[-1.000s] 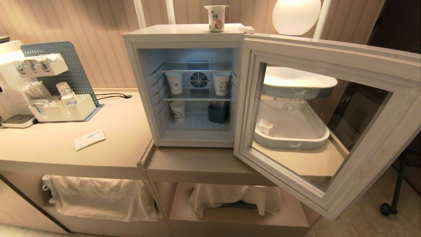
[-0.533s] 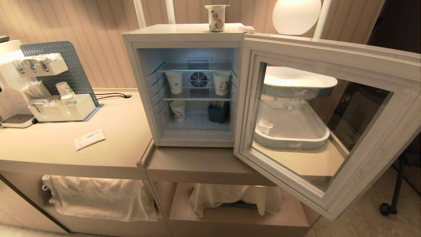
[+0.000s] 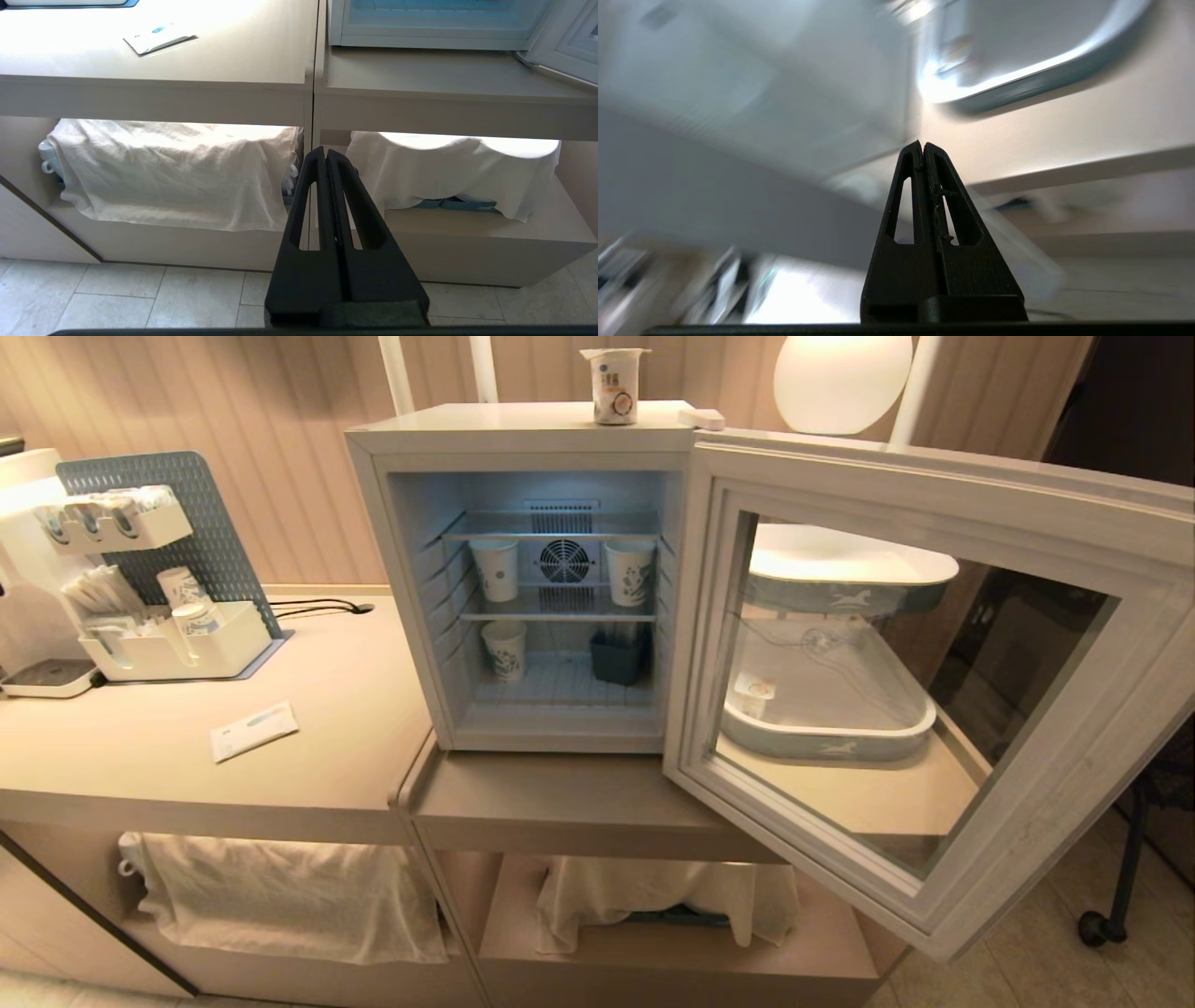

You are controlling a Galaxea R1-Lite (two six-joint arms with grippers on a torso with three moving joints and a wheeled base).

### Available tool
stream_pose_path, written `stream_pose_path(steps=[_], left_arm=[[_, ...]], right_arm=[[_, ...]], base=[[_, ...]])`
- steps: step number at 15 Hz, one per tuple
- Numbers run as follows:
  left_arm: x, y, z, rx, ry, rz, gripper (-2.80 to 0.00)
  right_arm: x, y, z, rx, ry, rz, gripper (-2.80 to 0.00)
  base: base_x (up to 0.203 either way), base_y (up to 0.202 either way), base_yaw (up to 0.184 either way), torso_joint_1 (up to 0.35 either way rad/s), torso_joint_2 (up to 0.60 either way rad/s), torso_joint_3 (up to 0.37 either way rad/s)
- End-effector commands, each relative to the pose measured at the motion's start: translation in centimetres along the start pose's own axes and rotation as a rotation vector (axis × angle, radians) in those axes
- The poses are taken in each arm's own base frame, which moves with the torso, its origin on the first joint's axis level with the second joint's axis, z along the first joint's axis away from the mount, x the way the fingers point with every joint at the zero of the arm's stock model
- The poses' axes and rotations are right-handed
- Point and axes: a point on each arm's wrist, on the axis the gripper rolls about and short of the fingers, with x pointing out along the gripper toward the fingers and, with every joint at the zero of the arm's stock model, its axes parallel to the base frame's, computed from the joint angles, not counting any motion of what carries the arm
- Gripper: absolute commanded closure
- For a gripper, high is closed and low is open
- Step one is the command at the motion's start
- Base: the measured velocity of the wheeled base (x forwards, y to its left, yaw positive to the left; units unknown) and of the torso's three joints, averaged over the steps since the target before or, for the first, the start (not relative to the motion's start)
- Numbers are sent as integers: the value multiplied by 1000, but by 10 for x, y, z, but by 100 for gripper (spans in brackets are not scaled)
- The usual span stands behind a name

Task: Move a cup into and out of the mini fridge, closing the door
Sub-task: Close the freezer door

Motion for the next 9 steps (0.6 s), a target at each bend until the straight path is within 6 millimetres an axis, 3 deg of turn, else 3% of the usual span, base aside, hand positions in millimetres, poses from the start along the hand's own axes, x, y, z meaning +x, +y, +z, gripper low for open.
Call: stream_pose_path(steps=[1,5,7,9], left_arm=[[0,0,0,-1,2,0,0],[0,0,0,-1,2,0,0],[0,0,0,-1,1,0,0],[0,0,0,-1,2,0,0]], right_arm=[[3,-19,1,73,179,360,0],[28,-66,-2,165,249,455,0],[44,-74,-3,134,267,489,0],[55,-69,-6,113,295,521,0]], base=[[0,0,0,0,0,0],[0,0,0,0,0,0],[0,0,0,0,0,0],[0,0,0,0,0,0]])
